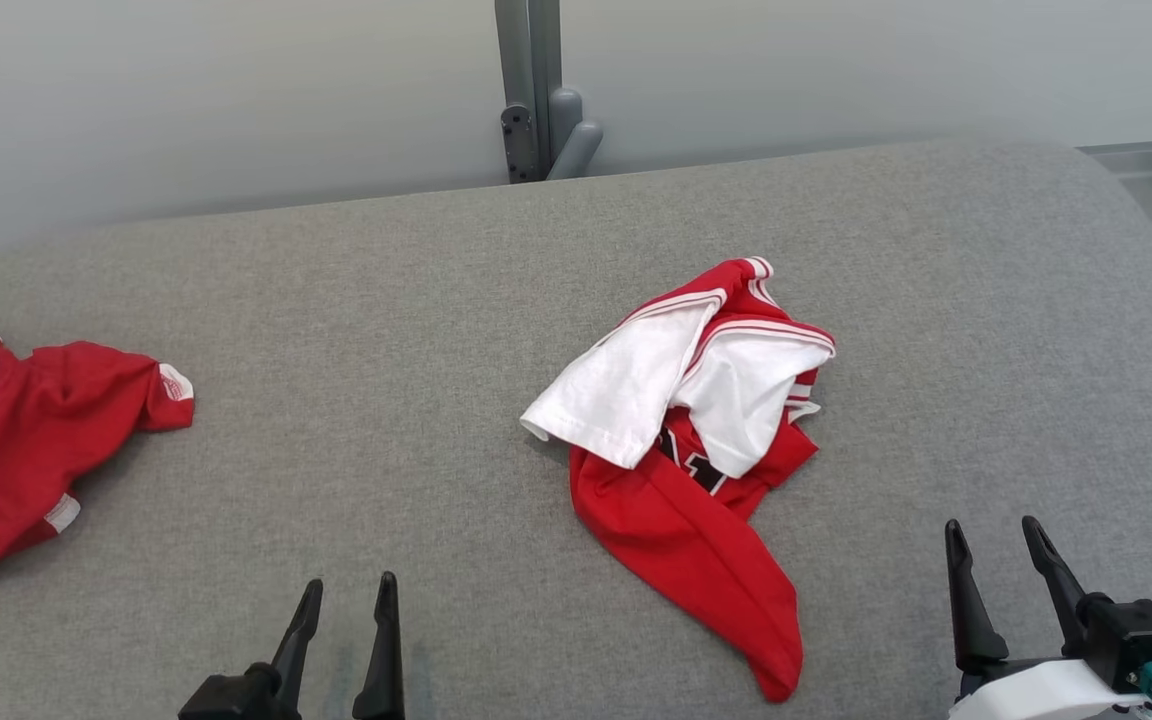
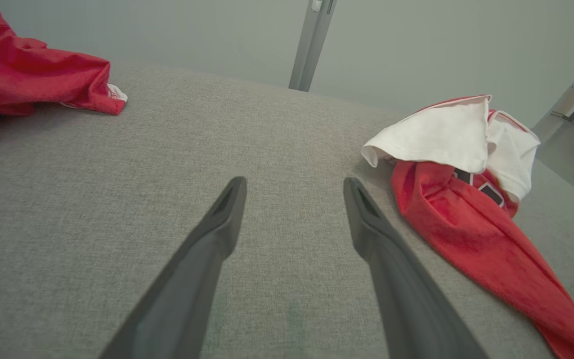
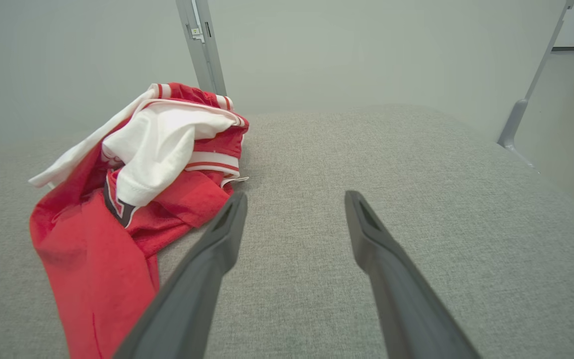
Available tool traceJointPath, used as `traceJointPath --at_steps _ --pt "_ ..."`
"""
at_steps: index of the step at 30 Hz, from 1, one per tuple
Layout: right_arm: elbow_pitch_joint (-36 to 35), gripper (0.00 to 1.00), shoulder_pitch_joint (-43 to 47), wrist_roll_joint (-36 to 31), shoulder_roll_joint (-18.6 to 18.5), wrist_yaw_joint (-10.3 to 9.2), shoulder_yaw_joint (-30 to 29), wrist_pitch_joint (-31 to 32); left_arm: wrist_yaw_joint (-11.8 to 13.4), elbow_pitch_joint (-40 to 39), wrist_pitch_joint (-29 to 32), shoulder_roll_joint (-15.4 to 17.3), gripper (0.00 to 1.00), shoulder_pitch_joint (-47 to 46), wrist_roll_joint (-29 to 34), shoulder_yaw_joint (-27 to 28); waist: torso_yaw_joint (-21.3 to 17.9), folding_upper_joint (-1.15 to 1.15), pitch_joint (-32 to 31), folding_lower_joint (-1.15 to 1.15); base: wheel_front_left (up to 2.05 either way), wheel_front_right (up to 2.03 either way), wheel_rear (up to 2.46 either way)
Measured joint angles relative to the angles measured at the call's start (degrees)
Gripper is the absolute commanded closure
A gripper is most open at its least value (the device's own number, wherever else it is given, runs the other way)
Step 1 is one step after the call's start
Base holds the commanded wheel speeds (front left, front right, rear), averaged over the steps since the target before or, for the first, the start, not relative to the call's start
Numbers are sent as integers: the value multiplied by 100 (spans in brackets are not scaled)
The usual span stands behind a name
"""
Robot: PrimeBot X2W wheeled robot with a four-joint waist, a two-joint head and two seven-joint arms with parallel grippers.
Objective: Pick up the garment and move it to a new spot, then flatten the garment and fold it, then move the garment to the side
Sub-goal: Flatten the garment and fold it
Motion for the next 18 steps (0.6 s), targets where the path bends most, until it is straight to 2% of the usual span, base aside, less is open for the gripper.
traceJointPath --at_steps 5,9,13,18 --pt "-24 0 54 -25 0 0 -42 0 -69 4 0 -7 0 106 73 131 43 0 -82 0 0 0 0" --pt "-29 0 47 -30 1 0 -38 0 -90 49 0 -10 0 94 -221 -71 38 0 -46 0 0 0 0" --pt "-45 0 -12 -26 -1 0 -15 0 -376 369 1 -19 0 -107 -578 -992 16 0 43 0 0 0 0" --pt "-41 0 -116 -25 1 0 79 0 -472 497 563 -21 0 -681 -1013 -2071 -42 0 169 0 0 0 0"
